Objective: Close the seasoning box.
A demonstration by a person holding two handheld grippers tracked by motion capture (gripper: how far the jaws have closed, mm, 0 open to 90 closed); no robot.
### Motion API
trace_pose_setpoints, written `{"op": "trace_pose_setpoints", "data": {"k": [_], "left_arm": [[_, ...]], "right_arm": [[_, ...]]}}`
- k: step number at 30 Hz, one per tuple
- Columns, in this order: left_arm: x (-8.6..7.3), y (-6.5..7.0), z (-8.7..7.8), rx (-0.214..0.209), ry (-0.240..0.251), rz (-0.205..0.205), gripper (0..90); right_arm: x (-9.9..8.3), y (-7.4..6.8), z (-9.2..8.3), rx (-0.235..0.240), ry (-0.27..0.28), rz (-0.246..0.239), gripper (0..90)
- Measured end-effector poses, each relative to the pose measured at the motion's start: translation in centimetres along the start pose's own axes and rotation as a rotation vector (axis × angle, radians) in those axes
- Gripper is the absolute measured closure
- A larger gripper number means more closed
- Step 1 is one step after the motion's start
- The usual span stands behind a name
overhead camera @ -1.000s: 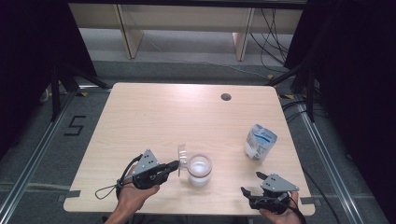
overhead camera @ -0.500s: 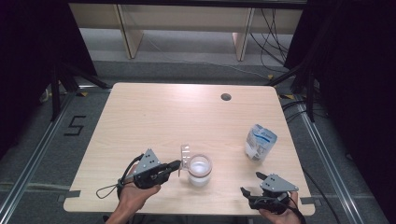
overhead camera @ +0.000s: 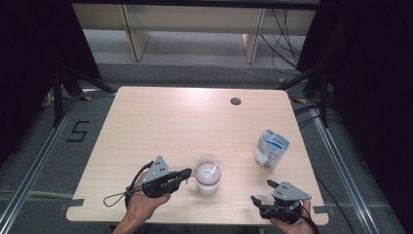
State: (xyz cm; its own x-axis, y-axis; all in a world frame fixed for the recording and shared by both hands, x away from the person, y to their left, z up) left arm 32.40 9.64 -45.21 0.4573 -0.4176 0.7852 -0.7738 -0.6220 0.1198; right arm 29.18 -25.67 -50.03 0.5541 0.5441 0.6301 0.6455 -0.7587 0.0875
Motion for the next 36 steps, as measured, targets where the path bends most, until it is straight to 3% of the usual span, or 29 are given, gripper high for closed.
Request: {"op": "trace_pose_setpoints", "data": {"k": [6, 8, 10, 12, 13, 18, 19, 22, 23, 24, 25, 27, 30, 36], "left_arm": [[-0.2, 0.3, 0.1, -0.055, 0.002, -0.022, 75.9], [-0.3, 0.5, 0.1, -0.074, 0.001, -0.059, 69.2], [-0.4, 0.5, 0.0, -0.087, -0.002, -0.062, 63.9], [-0.4, 0.4, -0.1, -0.094, -0.007, -0.063, 57.3], [-0.4, 0.4, 0.0, -0.099, -0.006, -0.068, 54.9], [-0.6, 0.5, -0.1, -0.098, -0.022, -0.086, 42.5], [-0.6, 0.6, -0.1, -0.099, -0.025, -0.089, 40.7], [-0.8, 0.7, -0.1, -0.102, -0.029, -0.111, 37.0], [-0.9, 0.7, -0.1, -0.105, -0.029, -0.108, 35.8], [-1.0, 0.8, -0.1, -0.096, -0.033, -0.113, 35.1], [-1.1, 0.7, -0.2, -0.095, -0.041, -0.105, 34.6], [-1.3, 0.7, -0.3, -0.098, -0.047, -0.093, 33.6], [-1.7, 0.6, -0.2, -0.102, -0.044, -0.100, 32.2], [-2.4, 0.4, -0.4, -0.082, -0.053, -0.113, 30.4]], "right_arm": [[0.0, 0.1, 0.0, -0.011, 0.011, -0.010, 22.7], [0.0, 0.0, 0.1, 0.015, 0.004, 0.005, 22.6], [0.0, 0.1, 0.1, 0.026, 0.013, 0.005, 22.4], [0.0, 0.2, 0.1, 0.022, 0.023, 0.017, 21.9], [0.0, 0.1, 0.1, 0.056, 0.020, 0.026, 21.8], [0.1, 0.1, 0.2, 0.102, 0.036, 0.025, 21.0], [0.0, 0.1, 0.1, 0.082, 0.042, 0.034, 20.9], [0.0, 0.1, 0.1, 0.094, 0.047, 0.056, 20.0], [0.0, 0.2, 0.2, 0.117, 0.051, 0.065, 19.6], [0.0, 0.3, 0.2, 0.100, 0.063, 0.064, 19.2], [0.0, 0.4, 0.2, 0.115, 0.064, 0.060, 18.6], [0.0, 0.1, 0.2, 0.141, 0.060, 0.097, 17.8], [0.1, 0.3, 0.3, 0.135, 0.076, 0.070, 16.0], [0.2, 0.1, 0.0, 0.149, 0.096, 0.080, 15.9]]}}
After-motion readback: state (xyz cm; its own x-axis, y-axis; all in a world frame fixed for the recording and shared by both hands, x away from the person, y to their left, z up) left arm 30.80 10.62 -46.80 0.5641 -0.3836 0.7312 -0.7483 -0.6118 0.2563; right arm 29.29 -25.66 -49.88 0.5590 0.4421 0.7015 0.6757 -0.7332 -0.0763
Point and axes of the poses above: each handheld gripper's, and its own axes: z roughly forward along the jaws, x roughly out of its top, y roughly to its right, the point moved 2 cm from there along z, roughly forward along the jaws, and after that the axes turned 15 degrees about -y, right-handed, at the moved point
